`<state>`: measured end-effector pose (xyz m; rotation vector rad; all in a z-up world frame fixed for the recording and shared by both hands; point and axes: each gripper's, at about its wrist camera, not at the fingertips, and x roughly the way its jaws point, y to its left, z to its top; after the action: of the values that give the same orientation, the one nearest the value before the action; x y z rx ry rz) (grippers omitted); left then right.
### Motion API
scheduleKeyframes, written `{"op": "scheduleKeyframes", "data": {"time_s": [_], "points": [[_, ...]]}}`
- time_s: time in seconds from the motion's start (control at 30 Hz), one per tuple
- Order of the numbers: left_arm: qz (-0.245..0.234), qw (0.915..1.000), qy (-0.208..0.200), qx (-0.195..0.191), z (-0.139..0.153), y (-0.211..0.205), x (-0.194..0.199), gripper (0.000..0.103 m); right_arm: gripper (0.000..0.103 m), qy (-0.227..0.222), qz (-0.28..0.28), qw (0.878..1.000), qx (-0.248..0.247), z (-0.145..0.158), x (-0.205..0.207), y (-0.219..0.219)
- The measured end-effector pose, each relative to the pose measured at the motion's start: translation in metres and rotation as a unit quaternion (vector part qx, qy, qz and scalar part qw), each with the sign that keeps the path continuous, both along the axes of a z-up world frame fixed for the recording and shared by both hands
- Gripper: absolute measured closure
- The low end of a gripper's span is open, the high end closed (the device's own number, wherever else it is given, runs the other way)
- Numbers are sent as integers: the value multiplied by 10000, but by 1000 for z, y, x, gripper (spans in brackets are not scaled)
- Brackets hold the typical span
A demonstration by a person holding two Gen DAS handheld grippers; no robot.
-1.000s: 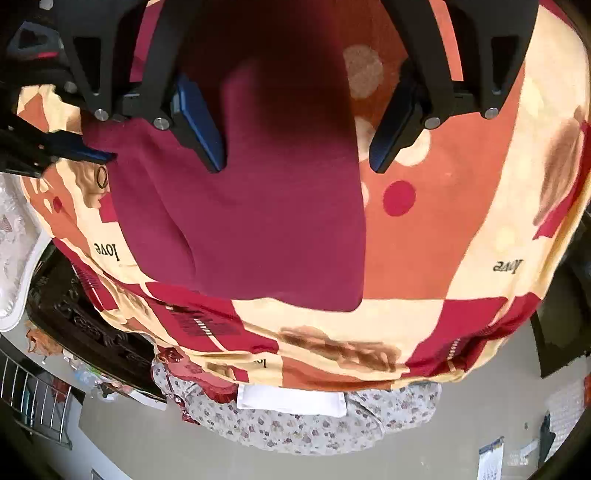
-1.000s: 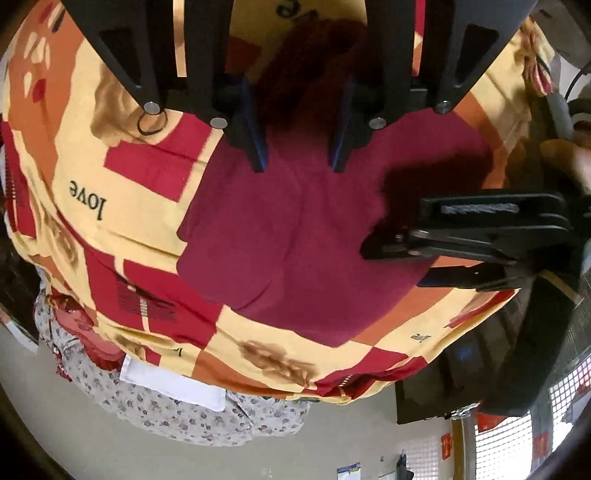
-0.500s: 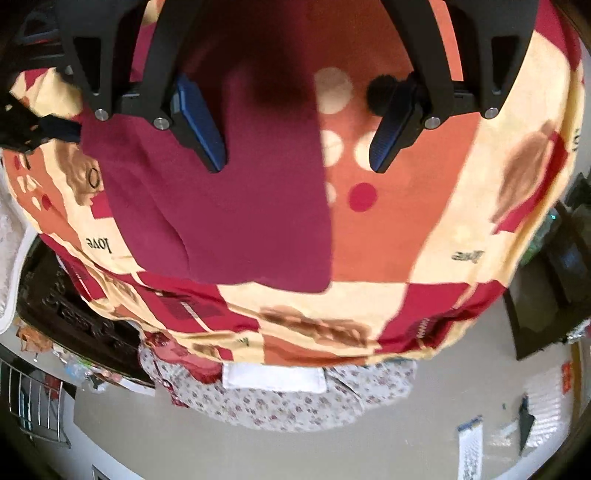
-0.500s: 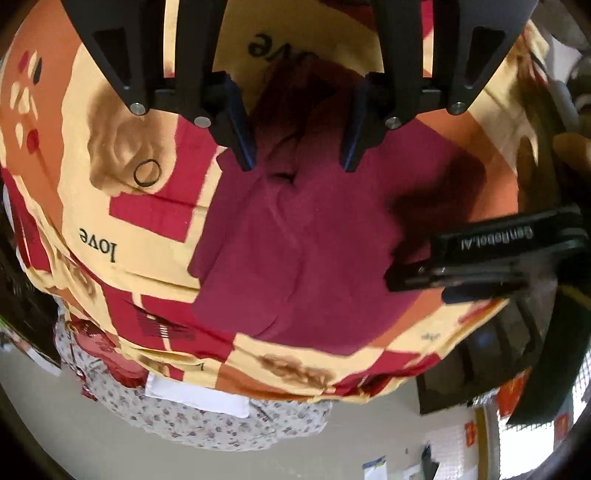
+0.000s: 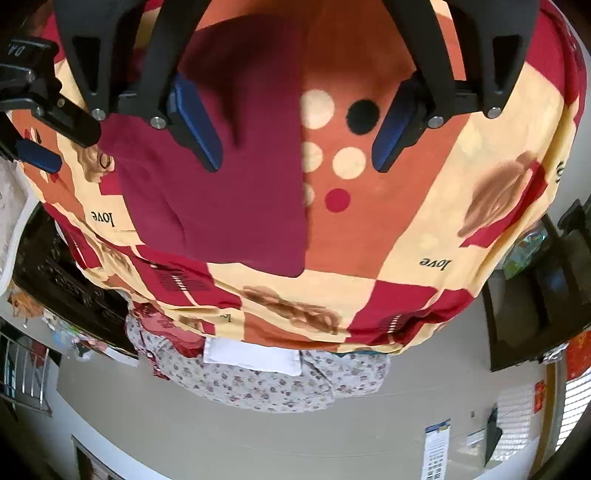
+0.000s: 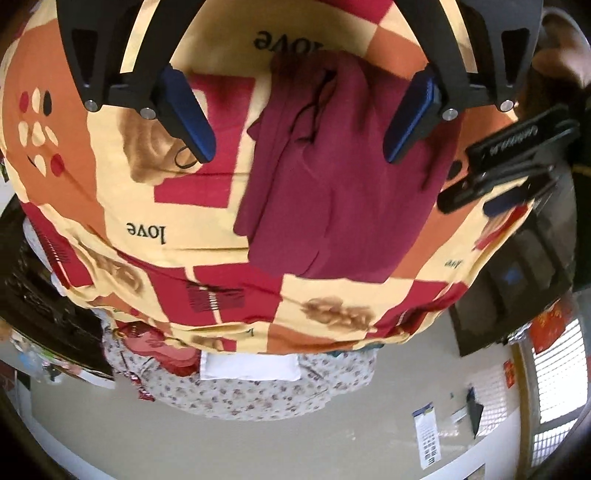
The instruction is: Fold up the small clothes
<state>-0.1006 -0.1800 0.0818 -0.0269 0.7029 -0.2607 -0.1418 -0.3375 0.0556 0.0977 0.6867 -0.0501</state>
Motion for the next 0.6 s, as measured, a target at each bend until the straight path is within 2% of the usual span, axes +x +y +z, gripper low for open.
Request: {"op": "scheduleKeyframes", "data": {"time_s": [0.23,0.6], "points": [[27,9999,63,94,-2,4,-4,16,1,-41,-213,9998,-45,1,2,2],[6,10000,21,96,-3,7,-7,16,1,50,-226,9997,-26,-4,6,6]]}}
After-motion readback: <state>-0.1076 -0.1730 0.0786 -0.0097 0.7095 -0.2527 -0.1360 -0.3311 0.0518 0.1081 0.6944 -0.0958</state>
